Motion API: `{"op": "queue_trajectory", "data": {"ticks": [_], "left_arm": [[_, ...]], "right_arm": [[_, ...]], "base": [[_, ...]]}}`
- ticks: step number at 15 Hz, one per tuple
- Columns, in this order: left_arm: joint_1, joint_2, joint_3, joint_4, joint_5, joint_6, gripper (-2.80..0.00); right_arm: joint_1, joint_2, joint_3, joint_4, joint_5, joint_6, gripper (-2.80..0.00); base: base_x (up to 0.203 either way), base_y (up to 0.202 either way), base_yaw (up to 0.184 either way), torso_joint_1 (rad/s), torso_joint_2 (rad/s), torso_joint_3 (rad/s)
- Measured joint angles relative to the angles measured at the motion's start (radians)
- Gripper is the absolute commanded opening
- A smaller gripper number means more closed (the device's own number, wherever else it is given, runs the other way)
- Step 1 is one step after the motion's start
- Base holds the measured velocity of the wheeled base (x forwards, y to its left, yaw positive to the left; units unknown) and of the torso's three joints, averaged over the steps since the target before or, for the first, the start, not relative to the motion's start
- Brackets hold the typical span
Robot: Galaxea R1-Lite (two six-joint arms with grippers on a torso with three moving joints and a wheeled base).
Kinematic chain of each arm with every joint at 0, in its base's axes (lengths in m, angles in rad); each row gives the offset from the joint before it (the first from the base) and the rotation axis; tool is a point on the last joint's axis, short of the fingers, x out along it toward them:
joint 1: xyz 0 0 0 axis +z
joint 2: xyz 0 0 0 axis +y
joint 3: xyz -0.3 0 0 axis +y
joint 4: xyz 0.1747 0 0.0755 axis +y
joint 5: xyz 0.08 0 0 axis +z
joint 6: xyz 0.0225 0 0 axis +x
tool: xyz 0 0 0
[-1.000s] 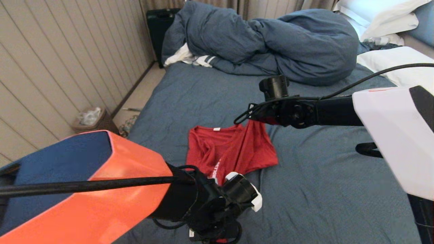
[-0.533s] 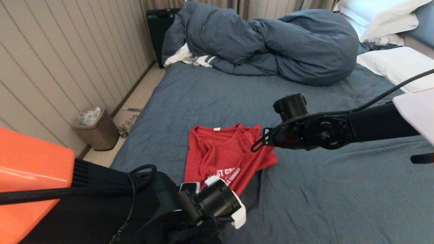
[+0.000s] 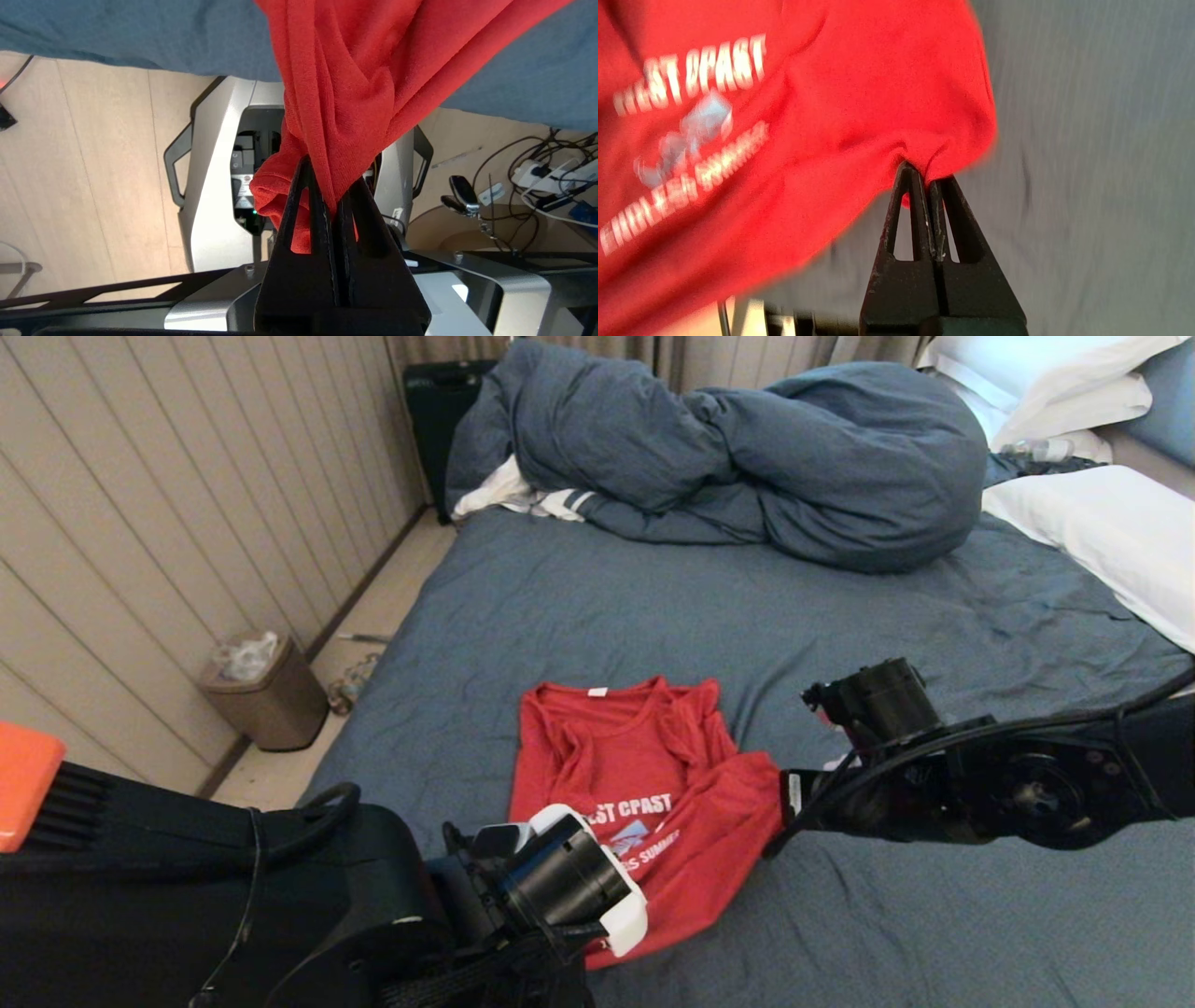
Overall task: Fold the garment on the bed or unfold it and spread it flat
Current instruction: Fold the red T-shirt
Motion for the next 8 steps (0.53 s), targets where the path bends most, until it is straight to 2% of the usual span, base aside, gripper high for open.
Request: {"op": "queue_trajectory", "data": {"ticks": [3, 8], "left_arm": [[0.0, -0.025, 0.035, -0.001, -0.009, 0.0, -2.8], [-0.046, -0.107, 0.153, 0.002, -0.02, -0.002, -2.8]], "right_arm": [[0.02, -0.076, 0.093, 0.002, 0.017, -0.003, -2.8], [0.056, -0.227, 0.285, 0.007, 0.019, -0.007, -2.8]], "base": [[0.0, 0.0, 0.0, 0.0, 0.0, 0.0], [0.0, 0.0, 0.0, 0.0, 0.0, 0.0]]}}
